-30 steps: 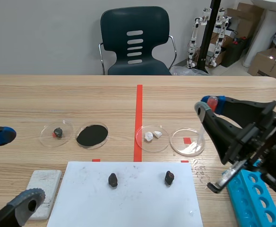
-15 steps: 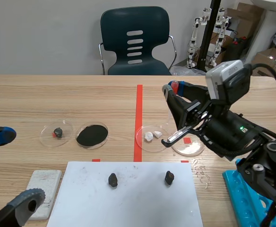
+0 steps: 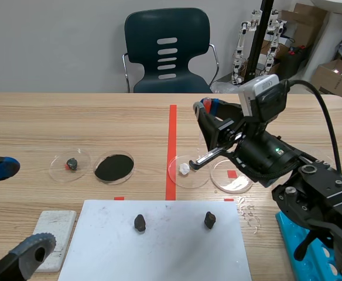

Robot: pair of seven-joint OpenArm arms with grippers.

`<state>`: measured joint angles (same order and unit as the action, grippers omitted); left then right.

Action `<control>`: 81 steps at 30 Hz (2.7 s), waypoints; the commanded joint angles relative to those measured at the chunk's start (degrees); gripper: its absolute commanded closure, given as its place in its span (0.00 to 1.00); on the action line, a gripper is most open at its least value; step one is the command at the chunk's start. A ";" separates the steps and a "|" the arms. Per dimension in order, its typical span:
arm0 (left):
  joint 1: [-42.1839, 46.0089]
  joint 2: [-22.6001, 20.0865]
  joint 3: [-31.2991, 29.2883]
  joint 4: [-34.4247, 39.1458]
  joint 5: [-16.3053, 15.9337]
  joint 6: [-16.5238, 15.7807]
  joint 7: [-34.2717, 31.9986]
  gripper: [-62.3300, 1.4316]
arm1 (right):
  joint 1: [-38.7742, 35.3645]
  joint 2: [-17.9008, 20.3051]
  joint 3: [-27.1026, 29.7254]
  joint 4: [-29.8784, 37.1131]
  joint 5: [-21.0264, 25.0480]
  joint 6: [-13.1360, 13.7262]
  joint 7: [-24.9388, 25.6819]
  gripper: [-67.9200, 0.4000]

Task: Squeeze the dropper onto the mineral

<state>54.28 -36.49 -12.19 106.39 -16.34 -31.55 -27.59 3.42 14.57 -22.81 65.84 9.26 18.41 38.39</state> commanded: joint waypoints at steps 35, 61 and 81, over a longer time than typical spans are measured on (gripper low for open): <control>-0.04 0.28 -0.17 0.44 -0.57 -0.07 -0.85 0.00 | 4.98 -2.84 -1.27 -5.33 0.42 -1.09 0.07 0.86; -0.04 0.28 -0.17 0.44 -0.57 -0.07 -0.85 0.00 | 4.98 -2.86 -1.27 -5.33 0.42 -0.39 -0.57 0.98; -0.04 0.28 -0.17 0.44 -0.57 -0.07 -0.85 0.00 | 4.98 -2.86 -1.27 -5.33 0.42 0.90 -1.03 0.98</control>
<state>54.28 -36.49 -12.19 106.39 -16.34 -31.55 -27.62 7.11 11.77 -24.12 60.05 9.28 19.29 36.71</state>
